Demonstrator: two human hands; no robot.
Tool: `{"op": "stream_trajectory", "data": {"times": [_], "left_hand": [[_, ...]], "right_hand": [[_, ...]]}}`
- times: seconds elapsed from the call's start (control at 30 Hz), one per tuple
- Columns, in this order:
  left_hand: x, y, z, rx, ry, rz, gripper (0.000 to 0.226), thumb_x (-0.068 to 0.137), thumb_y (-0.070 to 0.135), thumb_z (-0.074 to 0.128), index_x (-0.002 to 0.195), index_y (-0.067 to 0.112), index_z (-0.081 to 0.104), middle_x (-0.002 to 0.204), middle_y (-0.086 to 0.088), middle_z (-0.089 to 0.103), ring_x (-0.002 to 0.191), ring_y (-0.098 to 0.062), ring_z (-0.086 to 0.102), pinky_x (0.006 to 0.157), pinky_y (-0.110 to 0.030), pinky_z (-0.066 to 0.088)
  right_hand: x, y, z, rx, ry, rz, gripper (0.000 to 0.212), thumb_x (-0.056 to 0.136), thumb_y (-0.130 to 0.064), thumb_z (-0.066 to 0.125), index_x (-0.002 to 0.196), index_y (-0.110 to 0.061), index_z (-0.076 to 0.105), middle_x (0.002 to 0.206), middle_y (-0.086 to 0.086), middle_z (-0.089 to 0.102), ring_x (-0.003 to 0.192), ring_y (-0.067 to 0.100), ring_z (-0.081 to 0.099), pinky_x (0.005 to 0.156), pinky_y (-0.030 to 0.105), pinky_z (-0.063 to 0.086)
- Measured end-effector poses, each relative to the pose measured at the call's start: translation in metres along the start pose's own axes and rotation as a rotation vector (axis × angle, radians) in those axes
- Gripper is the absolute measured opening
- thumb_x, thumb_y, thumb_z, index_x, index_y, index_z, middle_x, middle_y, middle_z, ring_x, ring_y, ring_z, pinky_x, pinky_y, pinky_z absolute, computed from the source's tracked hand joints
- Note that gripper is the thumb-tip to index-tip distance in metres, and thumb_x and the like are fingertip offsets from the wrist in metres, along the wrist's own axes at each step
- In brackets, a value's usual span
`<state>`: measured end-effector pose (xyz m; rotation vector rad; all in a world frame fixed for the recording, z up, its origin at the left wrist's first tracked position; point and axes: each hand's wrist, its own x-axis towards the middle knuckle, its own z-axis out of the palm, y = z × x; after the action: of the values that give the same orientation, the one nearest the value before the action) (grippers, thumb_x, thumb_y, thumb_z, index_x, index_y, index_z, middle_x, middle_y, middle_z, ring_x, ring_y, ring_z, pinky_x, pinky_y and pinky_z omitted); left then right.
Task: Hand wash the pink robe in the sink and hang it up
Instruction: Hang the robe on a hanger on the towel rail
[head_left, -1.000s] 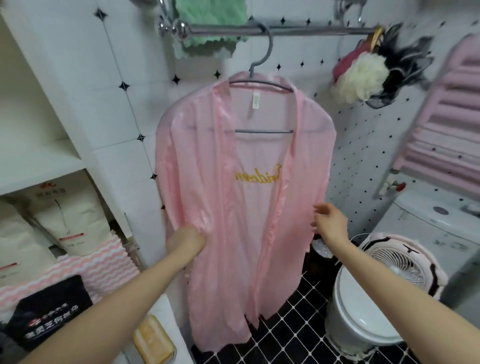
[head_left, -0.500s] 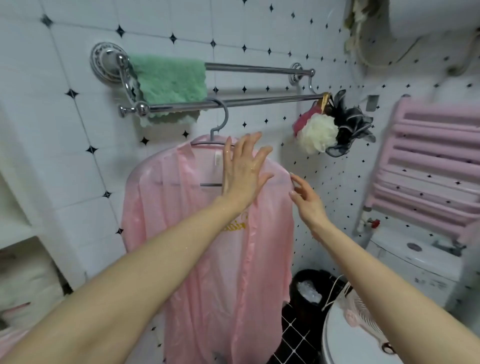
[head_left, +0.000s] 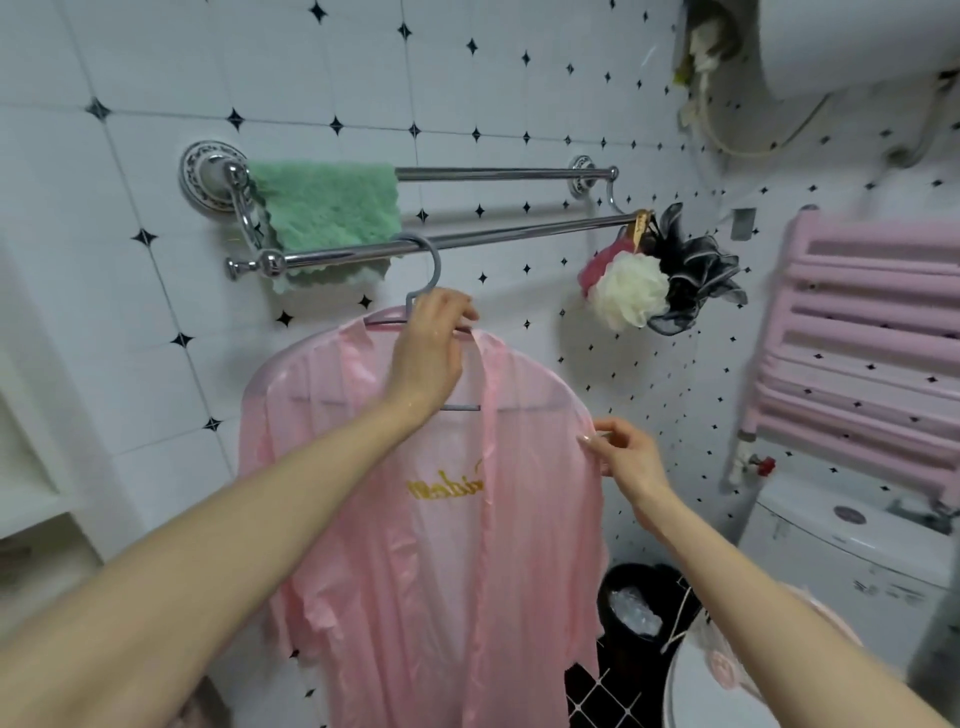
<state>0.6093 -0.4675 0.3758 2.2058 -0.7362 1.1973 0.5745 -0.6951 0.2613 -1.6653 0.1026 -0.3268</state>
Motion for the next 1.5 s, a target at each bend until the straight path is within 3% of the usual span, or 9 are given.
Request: {"op": "stream_trajectory", "data": {"times": [0.1, 0.2, 0.57, 0.8, 0.9, 1.0, 1.13, 1.27, 1.5], "left_hand": [[-0.033, 0.029, 0.02, 0.024, 0.225, -0.268, 0.013, 0.08, 0.017, 0.055, 0.09, 0.009, 0.053, 0.092, -0.006, 0.056, 0.088, -0.026, 0.052, 0.076, -0.036, 0.042], [-0.034, 0.042, 0.036, -0.222, -0.028, -0.671, 0.033, 0.081, 0.036, 0.069, 0.087, 0.015, 0.045, 0.081, 0.001, 0.055, 0.082, -0.025, 0.053, 0.071, -0.037, 0.042], [-0.049, 0.022, 0.012, -0.604, 0.048, -0.785, 0.018, 0.087, 0.011, 0.064, 0.073, 0.019, 0.055, 0.058, 0.008, 0.054, 0.061, -0.012, 0.05, 0.069, -0.042, 0.053], [-0.104, 0.039, 0.014, -0.469, -0.484, -0.598, 0.016, 0.083, 0.003, 0.067, 0.083, 0.015, 0.056, 0.067, -0.002, 0.059, 0.049, 0.004, 0.052, 0.057, -0.014, 0.043], [-0.122, 0.042, 0.02, -0.512, -0.475, -0.683, 0.015, 0.082, 0.015, 0.071, 0.09, 0.017, 0.059, 0.083, -0.005, 0.06, 0.065, -0.003, 0.057, 0.062, -0.023, 0.045], [-0.124, 0.053, 0.028, -0.491, -0.487, -0.914, 0.063, 0.072, 0.039, 0.079, 0.116, 0.017, 0.04, 0.11, -0.001, 0.054, 0.097, -0.017, 0.057, 0.081, -0.034, 0.052], [-0.124, 0.068, 0.04, 0.004, -0.526, -0.754, 0.04, 0.088, 0.029, 0.06, 0.12, 0.007, 0.052, 0.111, -0.016, 0.063, 0.106, -0.033, 0.059, 0.082, -0.034, 0.047], [-0.141, 0.056, 0.029, 0.022, -0.537, -0.694, 0.037, 0.091, 0.032, 0.056, 0.108, -0.001, 0.06, 0.103, -0.023, 0.064, 0.1, -0.036, 0.06, 0.078, -0.037, 0.044], [-0.176, 0.022, 0.0, -0.152, -0.807, -0.749, 0.021, 0.091, 0.012, 0.06, 0.07, 0.013, 0.053, 0.061, -0.005, 0.052, 0.062, -0.025, 0.057, 0.054, -0.028, 0.042]], "right_hand": [[-0.003, -0.005, 0.0, 0.057, -0.011, -0.012, 0.01, 0.087, -0.021, 0.067, 0.097, -0.024, 0.065, 0.081, 0.009, 0.06, 0.076, 0.018, 0.06, 0.075, 0.033, 0.051], [-0.004, -0.007, -0.002, 0.059, -0.001, 0.003, 0.014, 0.085, -0.022, 0.07, 0.098, -0.019, 0.067, 0.087, 0.01, 0.064, 0.077, 0.017, 0.059, 0.07, 0.027, 0.048], [-0.027, 0.01, -0.037, -0.226, -0.08, -0.034, 0.019, 0.083, -0.024, 0.071, 0.074, -0.01, 0.063, 0.07, 0.002, 0.057, 0.066, 0.014, 0.049, 0.065, 0.027, 0.038], [-0.052, 0.019, -0.053, -0.218, -0.441, 0.078, 0.016, 0.08, -0.013, 0.074, 0.095, -0.018, 0.07, 0.089, -0.004, 0.071, 0.074, 0.005, 0.066, 0.066, 0.014, 0.051], [-0.055, 0.021, -0.059, -0.258, -0.453, 0.167, 0.01, 0.078, -0.017, 0.076, 0.086, -0.013, 0.072, 0.082, -0.003, 0.074, 0.072, 0.011, 0.069, 0.067, 0.019, 0.054], [-0.055, 0.022, -0.062, -0.267, -0.482, 0.171, 0.012, 0.085, -0.021, 0.069, 0.092, -0.012, 0.069, 0.095, 0.001, 0.073, 0.087, 0.015, 0.068, 0.085, 0.028, 0.053], [-0.07, 0.022, -0.06, -0.169, -0.495, 0.202, 0.019, 0.089, -0.035, 0.063, 0.104, -0.024, 0.065, 0.104, -0.005, 0.072, 0.096, 0.014, 0.068, 0.088, 0.029, 0.052], [-0.075, 0.032, -0.064, -0.312, -0.489, 0.221, 0.032, 0.072, -0.027, 0.082, 0.1, -0.016, 0.07, 0.095, -0.001, 0.073, 0.082, 0.012, 0.069, 0.066, 0.017, 0.053], [-0.072, 0.036, -0.063, -0.52, -0.633, 0.314, 0.05, 0.058, -0.031, 0.089, 0.1, -0.015, 0.069, 0.097, 0.0, 0.074, 0.093, 0.019, 0.07, 0.091, 0.035, 0.054]]}}
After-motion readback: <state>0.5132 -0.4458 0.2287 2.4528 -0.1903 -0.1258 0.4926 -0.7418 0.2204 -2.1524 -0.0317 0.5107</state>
